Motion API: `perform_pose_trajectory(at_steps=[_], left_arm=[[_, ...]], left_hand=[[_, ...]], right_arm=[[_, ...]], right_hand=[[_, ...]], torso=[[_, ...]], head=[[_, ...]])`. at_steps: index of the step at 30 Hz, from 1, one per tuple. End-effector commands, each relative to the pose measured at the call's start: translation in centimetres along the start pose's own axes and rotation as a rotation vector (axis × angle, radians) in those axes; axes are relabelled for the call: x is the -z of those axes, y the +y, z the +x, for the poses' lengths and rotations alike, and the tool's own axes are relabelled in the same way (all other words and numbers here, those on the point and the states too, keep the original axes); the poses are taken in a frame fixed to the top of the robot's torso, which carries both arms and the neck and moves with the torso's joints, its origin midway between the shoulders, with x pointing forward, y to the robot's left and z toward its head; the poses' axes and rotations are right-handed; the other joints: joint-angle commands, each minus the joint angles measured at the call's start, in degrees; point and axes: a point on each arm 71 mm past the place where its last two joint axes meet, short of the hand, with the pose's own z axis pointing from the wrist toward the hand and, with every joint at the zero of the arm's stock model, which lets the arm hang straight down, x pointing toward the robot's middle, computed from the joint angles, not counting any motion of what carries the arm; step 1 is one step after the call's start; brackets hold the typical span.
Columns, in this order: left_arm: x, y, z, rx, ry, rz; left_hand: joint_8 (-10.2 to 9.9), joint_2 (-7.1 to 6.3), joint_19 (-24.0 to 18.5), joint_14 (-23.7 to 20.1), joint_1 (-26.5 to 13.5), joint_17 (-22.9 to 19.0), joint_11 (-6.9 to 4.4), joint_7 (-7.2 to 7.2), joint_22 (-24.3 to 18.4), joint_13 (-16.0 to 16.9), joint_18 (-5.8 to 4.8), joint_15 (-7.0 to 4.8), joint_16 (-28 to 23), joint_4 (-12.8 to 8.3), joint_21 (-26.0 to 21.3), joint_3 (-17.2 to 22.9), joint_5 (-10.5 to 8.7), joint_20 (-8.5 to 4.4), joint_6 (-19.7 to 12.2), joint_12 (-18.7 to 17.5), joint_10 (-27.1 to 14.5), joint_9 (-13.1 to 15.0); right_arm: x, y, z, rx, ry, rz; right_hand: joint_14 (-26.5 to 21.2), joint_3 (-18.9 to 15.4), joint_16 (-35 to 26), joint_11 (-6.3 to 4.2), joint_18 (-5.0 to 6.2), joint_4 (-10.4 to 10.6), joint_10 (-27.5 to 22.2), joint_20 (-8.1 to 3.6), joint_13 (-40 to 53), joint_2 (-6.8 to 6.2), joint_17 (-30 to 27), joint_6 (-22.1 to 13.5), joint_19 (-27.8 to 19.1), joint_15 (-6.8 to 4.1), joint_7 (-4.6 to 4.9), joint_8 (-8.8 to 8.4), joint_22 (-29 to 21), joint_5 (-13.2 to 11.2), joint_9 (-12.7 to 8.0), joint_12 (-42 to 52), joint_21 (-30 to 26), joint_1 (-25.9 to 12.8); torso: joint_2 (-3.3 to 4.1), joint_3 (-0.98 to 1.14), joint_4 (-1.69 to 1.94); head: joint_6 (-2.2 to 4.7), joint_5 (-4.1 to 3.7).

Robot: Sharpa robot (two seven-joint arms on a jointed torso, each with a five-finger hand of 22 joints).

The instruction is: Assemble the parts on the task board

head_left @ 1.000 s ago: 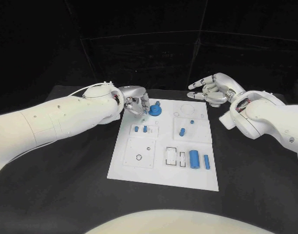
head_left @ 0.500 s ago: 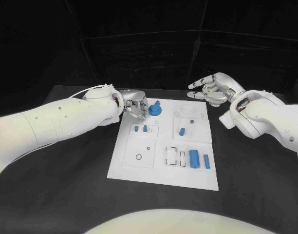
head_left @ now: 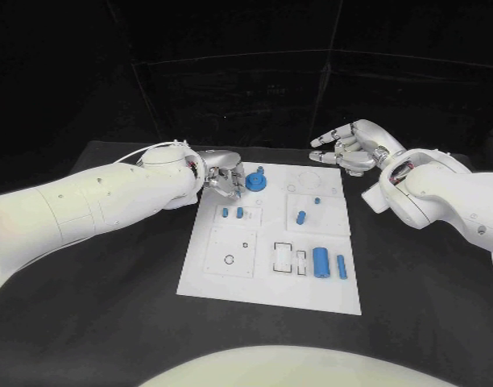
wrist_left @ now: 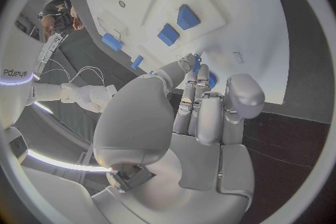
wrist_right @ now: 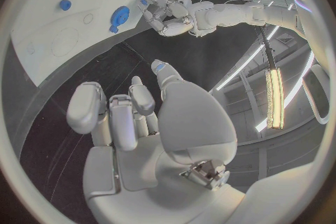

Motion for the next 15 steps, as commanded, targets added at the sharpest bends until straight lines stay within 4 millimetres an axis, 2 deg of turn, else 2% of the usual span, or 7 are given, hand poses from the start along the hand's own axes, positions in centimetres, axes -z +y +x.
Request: perform_pose_trajectory(at_steps=[1,15], left_arm=[[-0.05,-0.09,0.04,0.005,0.013,-0.003],[-0.15,-0.09,0.25,0.004,0.030,-0.011]], left_hand=[[-0.4,0.40,0.1,1.3,-0.3,-0.1,-0.05,0.04,-0.1,0.1,-1.08,-0.29,0.1,0.2,-0.1,0.0,0.20,0.16,0.3,-0.2,0.5,0.1],[-0.6,0.22,0.0,1.3,-0.3,-0.2,-0.08,-0.01,-0.1,0.1,-1.04,-0.34,0.0,0.1,-0.2,-0.1,0.20,0.14,0.4,-0.4,0.7,0.0]], right_arm=[[-0.05,0.17,-0.01,-0.003,0.003,-0.009],[-0.07,0.18,0.01,-0.003,0.004,-0.010]], right_hand=[[2.9,-0.1,-0.3,0.14,0.78,0.3,-0.3,0.02,0.0,0.37,0.0,-0.1,-0.2,-0.52,-0.06,0.39,-0.1,-0.2,-0.1,-0.1,-0.3,-0.3],[2.9,-0.1,-0.3,0.14,0.78,0.3,-0.3,0.02,0.0,0.37,0.0,-0.1,-0.2,-0.52,-0.06,0.39,-0.1,-0.2,-0.1,-0.1,-0.3,-0.3]], torso=[[-0.01,0.00,0.01],[0.01,0.00,0.03]], head=[[-0.03,-0.01],[-0.15,-0.06]])
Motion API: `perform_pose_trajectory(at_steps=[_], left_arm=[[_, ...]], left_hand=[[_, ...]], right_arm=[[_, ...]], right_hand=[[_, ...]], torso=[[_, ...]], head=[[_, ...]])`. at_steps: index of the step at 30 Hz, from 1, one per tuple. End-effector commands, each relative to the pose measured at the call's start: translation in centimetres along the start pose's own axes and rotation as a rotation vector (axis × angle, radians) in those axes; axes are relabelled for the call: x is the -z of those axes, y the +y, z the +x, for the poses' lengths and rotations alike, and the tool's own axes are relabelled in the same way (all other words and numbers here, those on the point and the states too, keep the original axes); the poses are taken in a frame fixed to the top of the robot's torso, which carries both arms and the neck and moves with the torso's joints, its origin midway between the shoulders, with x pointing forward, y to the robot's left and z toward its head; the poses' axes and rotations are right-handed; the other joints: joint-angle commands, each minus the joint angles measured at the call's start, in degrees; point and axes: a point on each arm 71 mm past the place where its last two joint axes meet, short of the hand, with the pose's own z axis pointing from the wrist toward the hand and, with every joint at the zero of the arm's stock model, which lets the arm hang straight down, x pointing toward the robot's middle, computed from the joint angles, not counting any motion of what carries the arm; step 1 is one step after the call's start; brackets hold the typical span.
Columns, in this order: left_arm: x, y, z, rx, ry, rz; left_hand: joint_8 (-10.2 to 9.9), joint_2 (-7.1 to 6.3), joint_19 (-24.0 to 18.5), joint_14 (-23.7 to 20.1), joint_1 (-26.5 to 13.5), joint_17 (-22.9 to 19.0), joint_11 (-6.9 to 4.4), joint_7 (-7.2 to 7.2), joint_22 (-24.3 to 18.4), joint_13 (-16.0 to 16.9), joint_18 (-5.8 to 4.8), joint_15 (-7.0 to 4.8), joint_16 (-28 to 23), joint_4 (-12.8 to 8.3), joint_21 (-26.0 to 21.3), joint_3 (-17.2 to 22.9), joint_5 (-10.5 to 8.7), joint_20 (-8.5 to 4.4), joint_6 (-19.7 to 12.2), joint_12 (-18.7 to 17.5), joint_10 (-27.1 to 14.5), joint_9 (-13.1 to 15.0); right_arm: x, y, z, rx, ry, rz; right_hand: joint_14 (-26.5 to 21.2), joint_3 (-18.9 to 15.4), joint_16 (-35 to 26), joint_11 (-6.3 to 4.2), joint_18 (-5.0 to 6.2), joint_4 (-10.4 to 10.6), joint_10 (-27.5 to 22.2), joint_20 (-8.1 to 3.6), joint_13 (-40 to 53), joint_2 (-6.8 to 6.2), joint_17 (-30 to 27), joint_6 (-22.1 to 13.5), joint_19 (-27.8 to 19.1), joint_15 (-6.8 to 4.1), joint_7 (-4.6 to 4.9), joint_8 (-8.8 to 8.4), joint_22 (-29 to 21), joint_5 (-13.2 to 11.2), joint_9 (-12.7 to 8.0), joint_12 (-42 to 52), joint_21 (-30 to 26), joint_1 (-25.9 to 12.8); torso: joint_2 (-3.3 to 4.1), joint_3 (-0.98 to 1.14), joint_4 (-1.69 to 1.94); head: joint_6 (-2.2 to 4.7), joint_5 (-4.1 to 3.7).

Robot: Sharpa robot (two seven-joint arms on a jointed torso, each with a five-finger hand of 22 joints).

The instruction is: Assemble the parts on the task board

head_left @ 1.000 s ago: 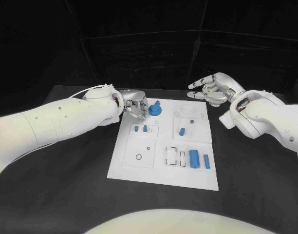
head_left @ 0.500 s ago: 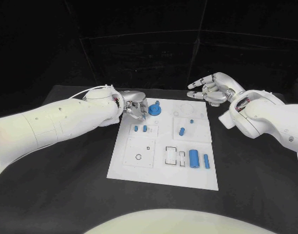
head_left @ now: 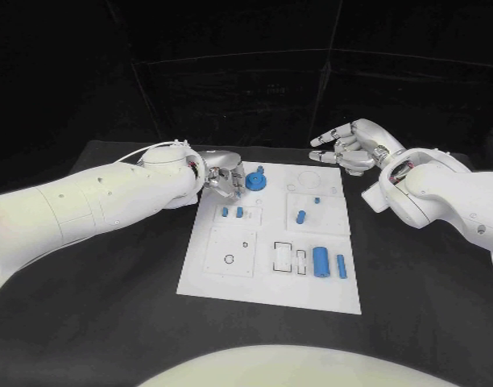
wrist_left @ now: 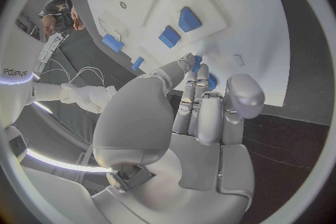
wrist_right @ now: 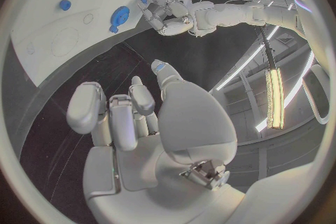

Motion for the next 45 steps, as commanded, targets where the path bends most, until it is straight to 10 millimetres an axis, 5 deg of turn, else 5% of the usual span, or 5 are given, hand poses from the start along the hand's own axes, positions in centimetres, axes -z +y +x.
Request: perform_pose_trajectory(at_steps=[1,38,45], left_arm=[[-0.07,0.02,0.11,0.004,0.017,-0.011],[-0.06,0.26,0.47,0.020,0.006,-0.014],[0.35,0.54,0.16,0.046,-0.034,-0.012]], left_hand=[[-0.5,0.49,0.0,1.3,0.0,-0.1,0.00,0.02,-0.1,0.0,-1.05,-0.33,0.0,0.1,-0.2,-0.1,0.20,0.14,0.3,-0.4,0.2,0.0],[-4.3,-1.55,-0.7,1.1,-1.7,-1.4,1.90,1.26,-1.3,-0.3,-0.83,1.15,-0.2,0.2,-1.7,-0.7,0.20,1.32,-3.0,-6.2,-5.0,-0.2],[-5.3,-2.25,-1.2,0.9,-1.6,-2.0,2.59,1.91,-2.7,-0.3,-0.52,1.68,-0.4,0.0,-3.2,-1.2,0.24,1.78,-4.0,-7.8,-7.4,-0.2]], right_arm=[[-0.05,0.17,-0.01,-0.003,0.004,-0.010],[-0.08,-0.08,-0.13,-0.001,0.004,0.003],[-0.18,-0.82,-0.44,0.018,0.015,0.038]], right_hand=[[2.9,-0.1,-0.3,0.14,0.78,0.3,-0.3,0.02,0.0,0.37,0.0,-0.1,-0.2,-0.52,-0.06,0.39,-0.1,-0.2,-0.1,-0.1,-0.4,-0.3],[2.8,-0.1,-0.5,0.14,0.88,0.4,-0.6,0.02,-0.4,0.48,-0.4,-0.1,-0.4,-0.53,-0.05,0.41,-0.6,-0.2,-0.1,-0.5,-0.6,-0.2],[0.9,1.2,-5.1,-0.25,2.60,0.2,-14.0,-0.32,-21.7,0.21,-7.8,0.6,-4.9,-0.97,-0.33,0.89,-10.7,-0.7,0.0,-21.2,-6.2,1.3]], torso=[[0.01,-0.03,0.03],[-0.01,-0.02,0.01],[-0.03,-0.07,0.08]], head=[[-0.06,-0.02],[-0.21,-0.07],[-0.13,-0.21]])
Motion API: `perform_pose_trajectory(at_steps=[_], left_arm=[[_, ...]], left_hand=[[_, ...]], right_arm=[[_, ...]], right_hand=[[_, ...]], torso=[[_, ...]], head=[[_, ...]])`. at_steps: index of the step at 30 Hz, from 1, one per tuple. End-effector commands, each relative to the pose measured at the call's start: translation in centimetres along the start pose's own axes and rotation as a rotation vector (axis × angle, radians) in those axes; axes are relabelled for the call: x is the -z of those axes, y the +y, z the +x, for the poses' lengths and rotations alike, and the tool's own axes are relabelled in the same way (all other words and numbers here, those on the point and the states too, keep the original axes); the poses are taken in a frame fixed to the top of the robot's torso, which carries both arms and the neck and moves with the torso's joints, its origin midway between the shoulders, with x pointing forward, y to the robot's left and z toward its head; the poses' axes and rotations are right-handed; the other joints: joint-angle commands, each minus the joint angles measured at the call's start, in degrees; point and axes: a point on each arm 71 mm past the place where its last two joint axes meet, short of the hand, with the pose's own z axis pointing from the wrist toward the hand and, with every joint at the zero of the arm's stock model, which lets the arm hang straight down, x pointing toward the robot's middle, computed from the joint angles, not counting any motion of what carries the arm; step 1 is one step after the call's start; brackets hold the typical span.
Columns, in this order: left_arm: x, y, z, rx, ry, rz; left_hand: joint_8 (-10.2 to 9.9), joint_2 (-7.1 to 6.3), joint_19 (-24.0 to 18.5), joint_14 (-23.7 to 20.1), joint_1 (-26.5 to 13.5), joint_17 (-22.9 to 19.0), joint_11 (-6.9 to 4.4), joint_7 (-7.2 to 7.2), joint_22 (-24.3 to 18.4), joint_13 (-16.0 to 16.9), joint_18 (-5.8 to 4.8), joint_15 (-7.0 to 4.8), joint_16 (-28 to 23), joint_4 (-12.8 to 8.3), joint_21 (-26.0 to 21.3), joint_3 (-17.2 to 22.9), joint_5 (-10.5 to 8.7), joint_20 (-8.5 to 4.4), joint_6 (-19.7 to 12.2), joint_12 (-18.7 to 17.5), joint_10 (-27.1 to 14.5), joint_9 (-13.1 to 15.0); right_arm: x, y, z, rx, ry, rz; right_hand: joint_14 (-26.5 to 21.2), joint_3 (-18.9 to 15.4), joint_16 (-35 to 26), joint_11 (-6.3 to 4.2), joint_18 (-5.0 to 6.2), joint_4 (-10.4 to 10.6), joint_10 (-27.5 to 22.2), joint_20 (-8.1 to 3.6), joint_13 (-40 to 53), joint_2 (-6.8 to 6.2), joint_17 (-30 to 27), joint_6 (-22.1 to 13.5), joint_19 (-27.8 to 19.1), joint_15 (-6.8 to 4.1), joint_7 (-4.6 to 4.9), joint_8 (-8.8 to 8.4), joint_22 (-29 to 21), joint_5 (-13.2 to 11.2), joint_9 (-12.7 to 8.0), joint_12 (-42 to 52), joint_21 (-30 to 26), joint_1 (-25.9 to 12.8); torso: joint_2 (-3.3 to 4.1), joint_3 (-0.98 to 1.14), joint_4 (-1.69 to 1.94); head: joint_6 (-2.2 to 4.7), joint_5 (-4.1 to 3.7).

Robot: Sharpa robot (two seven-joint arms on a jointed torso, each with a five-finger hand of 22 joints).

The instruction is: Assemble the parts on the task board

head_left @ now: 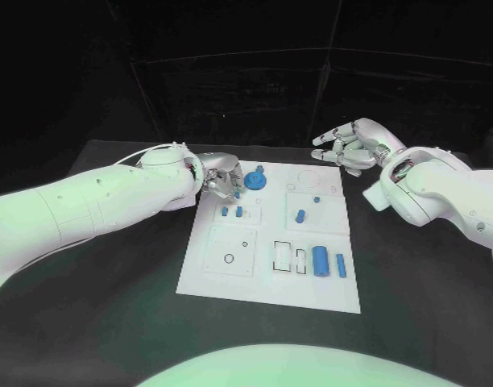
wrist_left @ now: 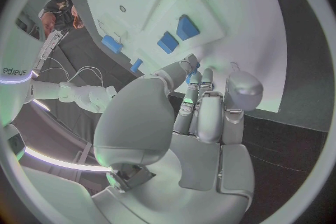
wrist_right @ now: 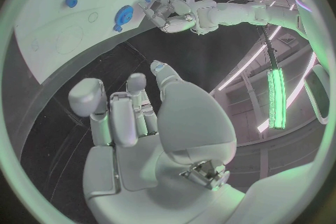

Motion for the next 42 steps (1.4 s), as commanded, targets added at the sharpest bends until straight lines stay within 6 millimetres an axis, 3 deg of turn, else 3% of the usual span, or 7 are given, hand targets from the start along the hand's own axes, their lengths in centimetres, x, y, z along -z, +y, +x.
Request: perform_pose_trajectory(at_steps=[1,16,23,25,27,31,42], left_arm=[[0.3,0.2,-0.5,0.029,-0.049,0.004],[2.7,2.8,-1.5,0.173,-0.132,-0.020],[4.4,3.9,-2.7,0.474,-0.271,0.040],[4.8,3.9,-3.2,0.598,-0.329,0.088],[5.2,3.8,-3.5,0.701,-0.379,0.127],[5.7,3.7,-3.9,0.923,-0.452,0.185],[6.3,3.1,-4.1,1.155,-0.507,0.251]], left_hand=[[-0.5,-0.76,-0.3,0.9,0.1,-0.3,0.15,0.25,-0.9,0.1,-0.45,0.52,-0.4,-0.1,-1.0,-0.6,0.23,0.42,-0.7,-0.7,-1.3,0.0],[-0.6,-0.47,-0.6,0.7,0.5,-0.8,0.43,0.66,-2.1,0.3,-0.15,0.81,-0.5,0.0,-2.2,-1.3,0.28,0.81,0.0,-0.7,-1.8,0.2],[0.0,0.62,-1.5,0.4,0.1,-2.0,0.01,0.62,-4.5,0.5,0.41,0.49,-1.0,0.7,-4.5,-0.9,0.33,0.60,1.6,0.9,1.4,0.4],[0.0,0.99,-3.0,-0.8,-0.1,-5.3,0.10,0.70,-7.7,0.3,1.03,0.57,-2.5,1.1,-7.6,-0.7,0.32,0.60,1.8,0.6,1.1,0.3],[-0.2,1.14,-7.8,-5.0,-0.3,-15.8,0.40,0.86,-16.2,0.1,2.67,0.82,-7.9,1.4,-16.3,-0.8,0.29,0.79,1.4,0.1,-0.1,0.2],[-0.1,1.19,-10.9,-10.4,-0.7,-26.9,0.47,0.89,-18.9,0.3,3.03,0.91,-14.4,2.0,-20.1,-2.1,0.33,0.97,1.4,0.6,-0.2,0.2],[-0.1,1.75,-12.1,-13.8,-0.5,-33.4,0.30,0.79,-20.2,0.3,3.00,0.87,-18.1,2.4,-22.3,-3.5,0.31,0.99,1.4,1.6,0.5,0.2]], right_arm=[[-0.1,-0.3,-0.1,0.021,0.022,0.022],[0.0,-1.1,0.7,0.408,0.169,0.009],[0.4,-1.1,1.8,0.603,0.180,-0.031],[0.5,-1.2,2.2,0.641,0.184,-0.037],[0.6,-1.3,2.5,0.671,0.189,-0.039],[0.7,-1.6,3.1,0.712,0.205,-0.038],[0.5,-1.8,4.3,0.746,0.236,-0.043]], right_hand=[[0.5,1.1,-2.9,-0.28,1.61,-0.1,-4.3,-0.33,-8.7,-0.49,-4.2,1.1,-2.1,-0.63,-0.49,0.60,-5.1,-0.7,0.1,-9.1,-3.1,1.2],[0.3,11.2,-8.9,0.43,2.13,-3.4,-2.8,-0.09,-33.3,-4.66,-10.9,7.6,-1.6,-0.21,-0.41,0.47,-10.8,-7.8,-0.1,-36.2,-8.0,4.8],[0.5,13.5,-8.9,0.49,2.00,-4.7,-2.2,0.05,-37.3,-5.66,-10.8,8.0,-1.0,-0.15,-0.75,-0.52,-10.5,-9.5,-0.1,-39.3,-8.0,5.2],[0.5,14.1,-8.9,0.62,1.97,-4.9,-2.2,0.11,-38.3,-5.89,-10.7,8.2,-0.9,-0.07,-0.71,-0.78,-10.3,-10.0,-0.1,-40.2,-7.9,5.2],[0.6,15.0,-8.9,0.76,1.87,-5.2,-2.4,0.19,-39.5,-6.04,-10.8,8.1,-0.6,0.04,-0.68,-1.14,-9.8,-11.4,-0.2,-41.0,-7.6,5.1],[0.6,16.0,-9.2,0.95,1.70,-5.5,-2.7,0.33,-41.0,-6.46,-11.5,8.0,-0.1,0.18,-0.64,-1.66,-8.9,-12.8,-0.2,-42.0,-7.0,4.9],[0.7,17.3,-9.0,1.33,1.62,-5.8,-2.9,0.57,-42.7,-6.77,-11.4,8.1,0.2,0.45,-0.17,-2.14,-8.4,-13.1,-0.1,-42.9,-6.6,4.6]], torso=[[-0.03,-0.03,0.04],[-0.03,0.07,-0.04],[-0.01,0.07,-0.02],[0.00,0.04,-0.02],[0.00,0.01,-0.02],[0.03,-0.07,-0.06],[0.05,-0.08,0.04]], head=[[0.02,-0.05],[0.43,-0.34],[1.08,-2.43],[1.25,-3.03],[1.35,-3.48],[1.41,-4.03],[1.51,-4.20]])
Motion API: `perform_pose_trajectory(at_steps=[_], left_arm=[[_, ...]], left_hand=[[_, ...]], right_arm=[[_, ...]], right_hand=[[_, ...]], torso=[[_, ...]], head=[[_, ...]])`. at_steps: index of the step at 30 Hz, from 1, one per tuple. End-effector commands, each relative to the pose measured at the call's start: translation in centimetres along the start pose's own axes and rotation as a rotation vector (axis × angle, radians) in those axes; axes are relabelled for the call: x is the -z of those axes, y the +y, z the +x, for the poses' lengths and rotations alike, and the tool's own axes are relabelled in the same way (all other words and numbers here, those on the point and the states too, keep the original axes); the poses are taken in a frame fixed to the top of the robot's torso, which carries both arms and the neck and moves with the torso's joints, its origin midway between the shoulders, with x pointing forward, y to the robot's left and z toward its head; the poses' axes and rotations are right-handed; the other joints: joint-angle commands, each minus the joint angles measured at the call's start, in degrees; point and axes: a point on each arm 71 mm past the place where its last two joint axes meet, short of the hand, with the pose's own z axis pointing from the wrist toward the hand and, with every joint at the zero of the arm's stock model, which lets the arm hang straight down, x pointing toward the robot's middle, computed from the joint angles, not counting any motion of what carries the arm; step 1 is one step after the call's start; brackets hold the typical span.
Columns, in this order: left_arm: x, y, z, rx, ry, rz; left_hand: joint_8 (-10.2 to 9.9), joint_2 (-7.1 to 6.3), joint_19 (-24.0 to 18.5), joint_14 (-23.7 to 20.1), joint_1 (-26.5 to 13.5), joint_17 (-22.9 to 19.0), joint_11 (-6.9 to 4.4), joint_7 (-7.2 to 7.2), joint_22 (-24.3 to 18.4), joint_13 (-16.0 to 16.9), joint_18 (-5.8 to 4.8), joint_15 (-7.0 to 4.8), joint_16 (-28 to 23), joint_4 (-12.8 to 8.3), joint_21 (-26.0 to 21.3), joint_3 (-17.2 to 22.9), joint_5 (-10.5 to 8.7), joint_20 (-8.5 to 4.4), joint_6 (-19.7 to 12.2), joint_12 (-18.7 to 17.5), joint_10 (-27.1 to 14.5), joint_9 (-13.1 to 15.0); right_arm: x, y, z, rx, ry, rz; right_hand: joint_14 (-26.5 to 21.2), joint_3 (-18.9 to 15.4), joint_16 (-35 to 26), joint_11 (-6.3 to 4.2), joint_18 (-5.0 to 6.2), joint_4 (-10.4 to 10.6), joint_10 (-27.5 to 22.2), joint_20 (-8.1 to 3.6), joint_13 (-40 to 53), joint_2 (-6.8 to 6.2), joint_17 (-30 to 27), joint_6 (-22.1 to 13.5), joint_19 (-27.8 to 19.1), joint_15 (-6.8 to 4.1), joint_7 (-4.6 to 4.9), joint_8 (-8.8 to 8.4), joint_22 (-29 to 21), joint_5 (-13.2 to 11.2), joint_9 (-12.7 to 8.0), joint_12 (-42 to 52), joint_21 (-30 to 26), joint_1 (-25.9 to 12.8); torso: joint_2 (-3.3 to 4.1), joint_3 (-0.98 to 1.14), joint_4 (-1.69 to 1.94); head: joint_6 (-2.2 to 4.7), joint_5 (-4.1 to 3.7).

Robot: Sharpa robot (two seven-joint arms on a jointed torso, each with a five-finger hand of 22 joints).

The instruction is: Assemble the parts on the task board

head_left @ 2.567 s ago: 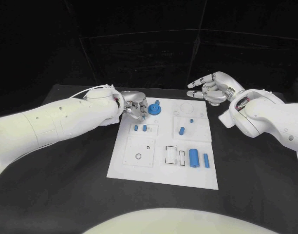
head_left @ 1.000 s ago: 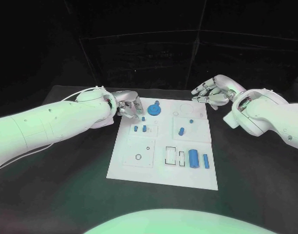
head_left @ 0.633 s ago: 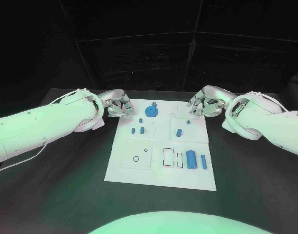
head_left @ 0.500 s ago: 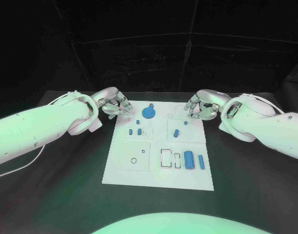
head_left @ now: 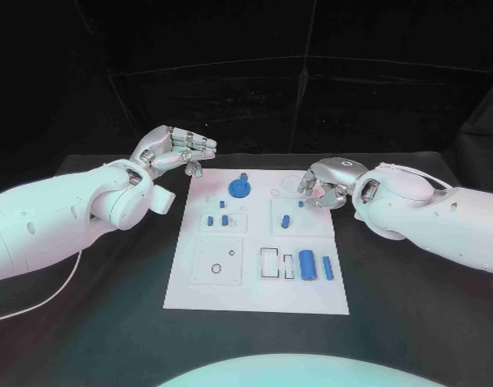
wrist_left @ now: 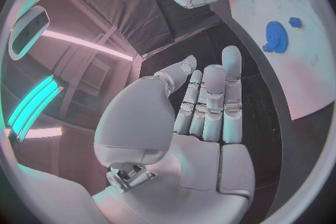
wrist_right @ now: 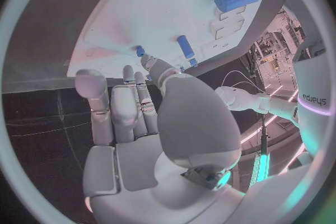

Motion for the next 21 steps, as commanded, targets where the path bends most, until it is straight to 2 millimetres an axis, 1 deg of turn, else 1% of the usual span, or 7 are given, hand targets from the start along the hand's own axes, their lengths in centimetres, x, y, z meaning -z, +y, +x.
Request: perform_pose_trajectory(at_steps=[1,5,8,10,11,14,21], left_arm=[[0.0,-0.5,-0.2,0.123,-0.056,0.046],[0.1,-0.5,-0.1,0.131,-0.058,0.049],[0.1,-0.6,0.0,0.134,-0.059,0.052],[0.1,-0.6,0.0,0.136,-0.060,0.052],[0.1,-0.6,0.0,0.137,-0.060,0.053],[0.1,-0.6,0.0,0.140,-0.061,0.053],[0.0,-0.6,0.0,0.141,-0.062,0.051]], left_hand=[[0.1,0.72,-0.4,-0.6,0.0,-0.5,-0.11,0.19,-0.1,0.0,0.32,-0.13,-0.6,0.0,-0.3,-0.6,0.30,0.09,-0.1,0.2,0.5,0.0],[0.1,0.66,-0.6,-1.2,0.0,-1.8,-0.05,0.21,-0.4,0.0,0.31,-0.08,-1.3,0.1,-0.7,-1.0,0.30,0.11,-0.3,0.2,0.2,-0.1],[0.1,0.68,-0.7,-1.6,0.0,-2.3,-0.02,0.21,-0.6,0.0,0.30,-0.06,-1.6,0.1,-1.0,-1.2,0.31,0.13,-0.3,0.2,0.0,-0.1],[0.1,0.69,-0.7,-1.6,0.0,-2.3,-0.02,0.21,-0.6,0.0,0.30,-0.05,-1.6,0.1,-1.0,-1.2,0.31,0.13,-0.3,0.2,-0.1,-0.1],[0.1,0.71,-0.7,-1.6,0.1,-2.4,-0.01,0.22,-0.6,0.0,0.30,-0.05,-1.7,0.1,-1.1,-1.2,0.31,0.14,-0.3,0.2,-0.1,-0.1],[0.1,0.74,-0.8,-1.7,0.1,-2.5,0.00,0.24,-0.7,0.0,0.30,-0.04,-1.7,0.1,-1.2,-1.3,0.31,0.14,-0.3,0.2,-0.2,-0.1],[0.1,0.83,-0.8,-1.8,0.1,-2.5,0.02,0.26,-0.8,0.0,0.30,-0.02,-1.8,0.1,-1.3,-1.4,0.31,0.15,-0.4,0.2,-0.2,-0.1]], right_arm=[[-0.2,0.1,0.2,0.047,0.022,-0.002],[-0.4,0.3,0.6,0.046,0.041,-0.004],[-0.5,0.4,0.9,0.046,0.053,-0.004],[-0.6,0.4,1.1,0.045,0.060,-0.006],[-0.6,0.5,1.1,0.045,0.063,-0.007],[-0.8,0.7,1.5,0.042,0.081,-0.013],[-1.0,1.0,2.1,0.038,0.107,-0.018]], right_hand=[[0.9,0.6,0.1,0.38,0.25,-0.1,0.0,0.04,-0.3,-0.39,0.1,0.2,0.4,0.32,0.35,-0.37,0.1,-0.3,0.0,-0.3,0.3,0.0],[0.9,1.3,0.2,0.48,0.25,-0.3,0.1,0.13,-0.9,-0.29,0.1,0.4,0.4,0.39,0.47,-0.50,0.1,-0.3,0.0,-0.5,0.3,0.1],[0.9,2.1,0.3,0.51,0.23,-0.4,0.4,0.19,-1.5,-0.14,0.1,0.6,0.5,0.43,0.53,-0.56,0.3,-0.4,0.0,-0.6,0.5,0.1],[0.9,2.6,0.3,0.50,0.22,-0.5,0.7,0.20,-1.9,-0.03,0.1,0.9,0.5,0.43,0.55,-0.56,0.5,-0.6,0.0,-0.7,0.6,0.1],[0.9,3.0,0.4,0.50,0.21,-0.6,1.0,0.20,-2.2,0.06,0.1,1.1,0.5,0.39,0.54,-0.55,0.6,-1.0,0.0,-0.7,0.7,0.1],[0.9,4.6,0.5,0.30,0.19,-1.0,1.9,0.13,-2.9,0.50,0.2,2.0,0.6,0.28,0.39,-0.36,0.9,-2.2,0.1,-0.7,0.9,0.4],[1.0,6.4,0.8,-0.03,0.12,-1.4,3.4,-0.09,-3.8,0.72,0.4,3.2,0.8,0.03,0.09,-0.18,1.5,-2.6,0.2,-0.7,1.4,0.1]], torso=[[0.02,-0.04,0.10],[-0.01,0.01,0.03],[0.00,0.01,0.04],[0.02,0.00,0.04],[0.01,0.00,0.03],[-0.01,0.02,0.01],[0.03,0.04,0.06]], head=[[-0.05,0.10],[-0.05,0.10],[-0.10,0.07],[-0.15,0.04],[-0.19,0.05],[-0.32,0.09],[-0.44,0.04]])
